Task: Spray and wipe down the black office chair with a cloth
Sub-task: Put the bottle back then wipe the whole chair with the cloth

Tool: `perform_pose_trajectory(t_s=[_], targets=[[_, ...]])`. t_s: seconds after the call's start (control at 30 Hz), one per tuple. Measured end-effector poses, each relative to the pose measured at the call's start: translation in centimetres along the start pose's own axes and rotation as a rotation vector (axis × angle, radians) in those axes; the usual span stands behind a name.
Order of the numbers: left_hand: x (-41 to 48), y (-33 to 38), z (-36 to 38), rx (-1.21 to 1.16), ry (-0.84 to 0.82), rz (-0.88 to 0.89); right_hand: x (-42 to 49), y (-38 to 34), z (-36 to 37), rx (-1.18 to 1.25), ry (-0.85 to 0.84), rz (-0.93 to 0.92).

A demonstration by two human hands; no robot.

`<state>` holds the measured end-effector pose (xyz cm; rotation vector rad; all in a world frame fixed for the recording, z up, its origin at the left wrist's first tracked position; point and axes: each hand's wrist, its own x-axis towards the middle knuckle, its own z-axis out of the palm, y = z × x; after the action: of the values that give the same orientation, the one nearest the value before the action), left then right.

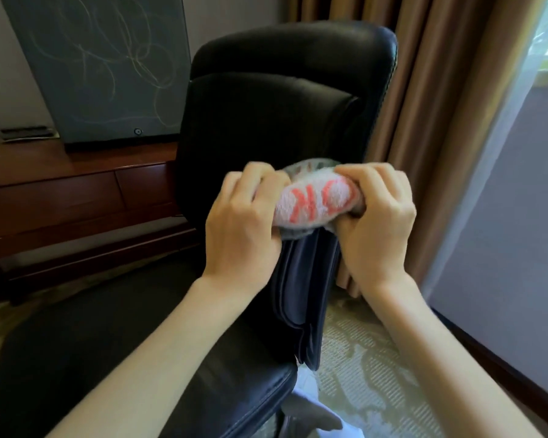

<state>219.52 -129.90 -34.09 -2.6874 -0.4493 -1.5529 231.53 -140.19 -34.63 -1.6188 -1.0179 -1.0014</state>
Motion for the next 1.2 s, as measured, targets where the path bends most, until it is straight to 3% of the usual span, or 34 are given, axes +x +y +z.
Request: perform_pose_trajectory(t_s=[0.23,0.37,0.5,0.6,0.7,1.0,1.2], targets=[[-12.7,-2.4,5.4,-0.049,-0.208,0.052,-14.3,4.0,2.2,0.003,-0.187,-0.006],[-19.1,-4.2,8.7,-0.053,-0.404,-0.014,-22.6,6.1,4.0,-0.075,-0.286,0.024],[-22.4,-5.4,11.3,-0.017,-0.555,-0.130,-28.2,7.1,5.9,-0.218,-0.392,0.081],[-22.6,-5.4,11.8,0.014,-0.598,-0.124,-30.0,7.4,6.4,-0.231,-0.447,0.147],[-21.1,-5.0,10.7,0.006,-0.540,-0.091,-28.2,7.2,5.8,-0.144,-0.409,0.127],[-10.6,-1.7,3.6,-0.022,-0.068,0.027,-11.6,3.8,1.4,-0.067,-0.055,-0.138],[-12.5,-2.7,5.2,-0.028,-0.100,0.037,-14.9,5.4,2.1,-0.050,-0.141,-0.141]])
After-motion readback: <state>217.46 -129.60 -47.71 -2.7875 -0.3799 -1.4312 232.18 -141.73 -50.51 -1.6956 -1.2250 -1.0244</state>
